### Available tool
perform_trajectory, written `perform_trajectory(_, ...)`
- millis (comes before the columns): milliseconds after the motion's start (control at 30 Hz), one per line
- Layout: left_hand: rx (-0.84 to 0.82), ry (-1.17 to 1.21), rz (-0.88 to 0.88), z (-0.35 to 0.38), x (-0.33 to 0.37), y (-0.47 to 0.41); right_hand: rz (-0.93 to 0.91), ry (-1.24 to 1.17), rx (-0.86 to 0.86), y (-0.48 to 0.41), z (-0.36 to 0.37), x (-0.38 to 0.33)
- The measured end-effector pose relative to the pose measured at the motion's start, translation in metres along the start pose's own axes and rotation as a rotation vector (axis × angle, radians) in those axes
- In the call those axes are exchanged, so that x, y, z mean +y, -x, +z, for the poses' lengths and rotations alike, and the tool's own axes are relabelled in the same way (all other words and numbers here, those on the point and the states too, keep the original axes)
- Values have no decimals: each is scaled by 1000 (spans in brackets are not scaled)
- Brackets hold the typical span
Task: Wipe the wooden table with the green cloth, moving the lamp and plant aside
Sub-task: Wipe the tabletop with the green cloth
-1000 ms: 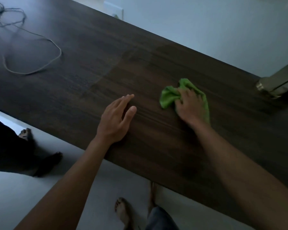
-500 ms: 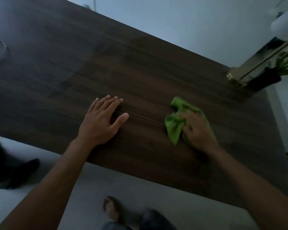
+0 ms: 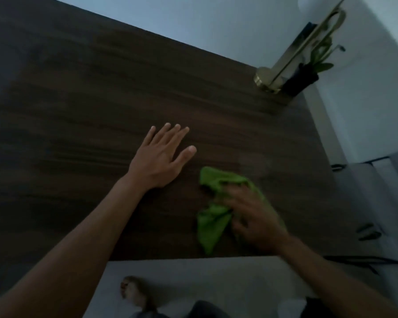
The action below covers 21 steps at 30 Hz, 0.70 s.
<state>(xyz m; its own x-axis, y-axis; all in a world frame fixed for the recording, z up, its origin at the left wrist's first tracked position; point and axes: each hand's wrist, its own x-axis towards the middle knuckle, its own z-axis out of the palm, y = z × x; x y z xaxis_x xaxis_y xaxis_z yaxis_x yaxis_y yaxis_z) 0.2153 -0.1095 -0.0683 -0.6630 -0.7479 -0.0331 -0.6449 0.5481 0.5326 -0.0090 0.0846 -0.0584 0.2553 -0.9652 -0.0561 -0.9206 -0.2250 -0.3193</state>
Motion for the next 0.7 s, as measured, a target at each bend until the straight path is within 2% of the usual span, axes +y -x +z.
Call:
perform_trajectory(67,-23,-189,28,9,11,-9,171,53,42,-14,-23,62)
perform_trajectory(133,-35,-281,12,11,11,-11,380,88,158,-54,-39,111)
perform_trajectory(200,-29,-303,2,12,9,-10,613,84,274,-108,-46,132)
perform_trajectory(267,-3,-292,-1,13,10,-9,741,73,318,-157,-43,119)
perform_trajectory(300,16,-270,-5,13,11,-9,717,68,326,-172,-39,102)
perform_trajectory(367,77,-169,-19,12,12,-7,502,73,294,-172,-19,55)
perform_trajectory(500,163,5,-22,7,11,-4,99,14,142,-54,23,-40)
perform_trajectory(600,101,-130,-34,9,13,-4,2,-35,-16,42,13,-18)
perform_trajectory(700,20,-298,-61,12,23,-7,49,-10,-41,68,-25,66)
